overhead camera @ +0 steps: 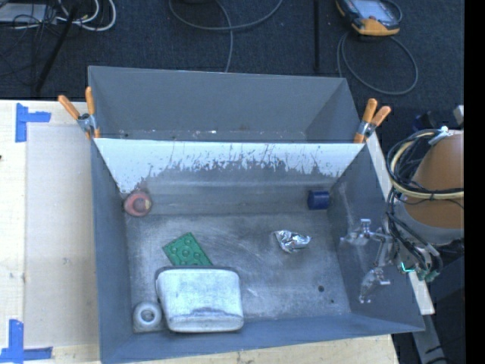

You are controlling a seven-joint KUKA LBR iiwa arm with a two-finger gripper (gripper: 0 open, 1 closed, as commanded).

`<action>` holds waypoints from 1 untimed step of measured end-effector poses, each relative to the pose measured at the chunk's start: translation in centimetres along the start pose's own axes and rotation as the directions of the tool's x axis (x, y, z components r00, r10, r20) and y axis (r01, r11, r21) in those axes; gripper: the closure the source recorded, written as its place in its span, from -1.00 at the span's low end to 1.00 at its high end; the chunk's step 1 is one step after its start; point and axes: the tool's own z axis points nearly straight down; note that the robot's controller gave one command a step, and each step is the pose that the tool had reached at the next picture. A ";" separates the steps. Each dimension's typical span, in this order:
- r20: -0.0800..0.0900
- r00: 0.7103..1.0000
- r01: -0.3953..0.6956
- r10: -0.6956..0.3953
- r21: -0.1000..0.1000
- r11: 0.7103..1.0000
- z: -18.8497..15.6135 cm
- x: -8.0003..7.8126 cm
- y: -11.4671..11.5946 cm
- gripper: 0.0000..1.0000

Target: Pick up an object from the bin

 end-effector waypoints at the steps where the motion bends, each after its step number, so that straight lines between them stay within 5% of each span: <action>1: 0.006 0.996 -0.087 0.087 -0.003 0.996 3.0 -3.4 9.7 -1.00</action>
Offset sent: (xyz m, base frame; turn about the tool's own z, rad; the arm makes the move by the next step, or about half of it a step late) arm 0.0331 0.0910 -0.0281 0.0950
